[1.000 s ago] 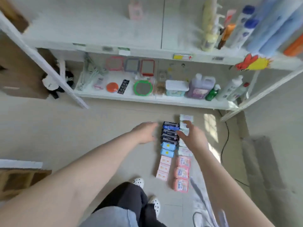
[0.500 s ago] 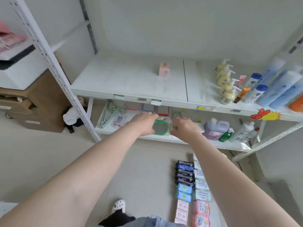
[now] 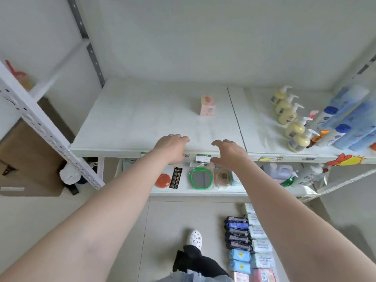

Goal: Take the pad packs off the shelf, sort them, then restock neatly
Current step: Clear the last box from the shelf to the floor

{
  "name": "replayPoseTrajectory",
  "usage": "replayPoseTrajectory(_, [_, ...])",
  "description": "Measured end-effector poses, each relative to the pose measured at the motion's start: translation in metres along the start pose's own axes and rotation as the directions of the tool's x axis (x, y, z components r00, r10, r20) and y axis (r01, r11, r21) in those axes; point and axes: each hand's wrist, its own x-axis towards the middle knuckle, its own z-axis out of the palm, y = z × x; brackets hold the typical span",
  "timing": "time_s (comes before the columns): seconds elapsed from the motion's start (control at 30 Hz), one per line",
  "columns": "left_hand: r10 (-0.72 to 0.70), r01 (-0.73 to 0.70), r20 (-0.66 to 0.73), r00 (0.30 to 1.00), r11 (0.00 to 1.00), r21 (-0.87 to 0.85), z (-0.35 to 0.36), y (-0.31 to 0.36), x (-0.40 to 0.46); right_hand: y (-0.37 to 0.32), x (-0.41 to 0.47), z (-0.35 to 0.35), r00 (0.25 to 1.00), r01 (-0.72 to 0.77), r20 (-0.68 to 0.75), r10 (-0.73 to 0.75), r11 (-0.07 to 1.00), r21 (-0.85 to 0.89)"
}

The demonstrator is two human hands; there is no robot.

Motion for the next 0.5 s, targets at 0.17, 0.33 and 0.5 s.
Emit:
replayPoseTrajectory(0.17, [-0.014, 0.012, 0.017, 1.000, 0.998, 0.064, -0.004, -0.016, 0.079, 0.022, 0.080, -0.016, 1.000, 0.003, -0.010, -0.003, 1.000, -0.009])
replayPoseTrajectory(0.33, [-0.056, 0.056, 0.014, 0.998, 0.998, 0.021, -0.013, -0.028, 0.146, 0.045, 0.148, -0.037, 1.000, -0.026, 0.002, 0.026, 1.000, -0.013])
replayPoseTrajectory(0.5, [-0.120, 0.119, -0.009, 0.993, 0.990, -0.082, -0.013, -0.038, 0.206, 0.057, 0.201, -0.044, 0.997, -0.080, -0.014, 0.081, 0.996, 0.036])
